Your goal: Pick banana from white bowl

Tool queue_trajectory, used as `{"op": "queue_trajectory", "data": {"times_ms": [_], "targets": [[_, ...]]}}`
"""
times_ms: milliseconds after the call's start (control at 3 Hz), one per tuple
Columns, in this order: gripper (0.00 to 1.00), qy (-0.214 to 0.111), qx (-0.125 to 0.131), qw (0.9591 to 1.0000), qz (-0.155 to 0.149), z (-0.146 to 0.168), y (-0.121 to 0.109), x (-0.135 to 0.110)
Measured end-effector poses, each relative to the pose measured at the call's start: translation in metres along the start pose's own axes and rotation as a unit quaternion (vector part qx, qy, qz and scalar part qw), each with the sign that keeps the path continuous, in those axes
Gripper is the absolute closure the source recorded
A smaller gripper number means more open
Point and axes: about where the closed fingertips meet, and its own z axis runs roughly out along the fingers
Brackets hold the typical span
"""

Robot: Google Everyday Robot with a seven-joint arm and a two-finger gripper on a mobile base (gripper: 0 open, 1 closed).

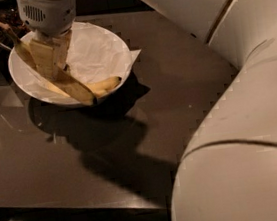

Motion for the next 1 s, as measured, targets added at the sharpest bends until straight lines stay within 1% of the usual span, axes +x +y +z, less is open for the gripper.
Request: {"op": "queue_trajectory", "data": {"times_ms": [667, 1000], "targets": [[1.0, 0.012, -0.002, 0.9996, 0.025, -0.012, 0.036, 0.011], [1.0, 0.009, -0.003, 0.9996, 0.026, -0.018, 0.046, 0.016]]}}
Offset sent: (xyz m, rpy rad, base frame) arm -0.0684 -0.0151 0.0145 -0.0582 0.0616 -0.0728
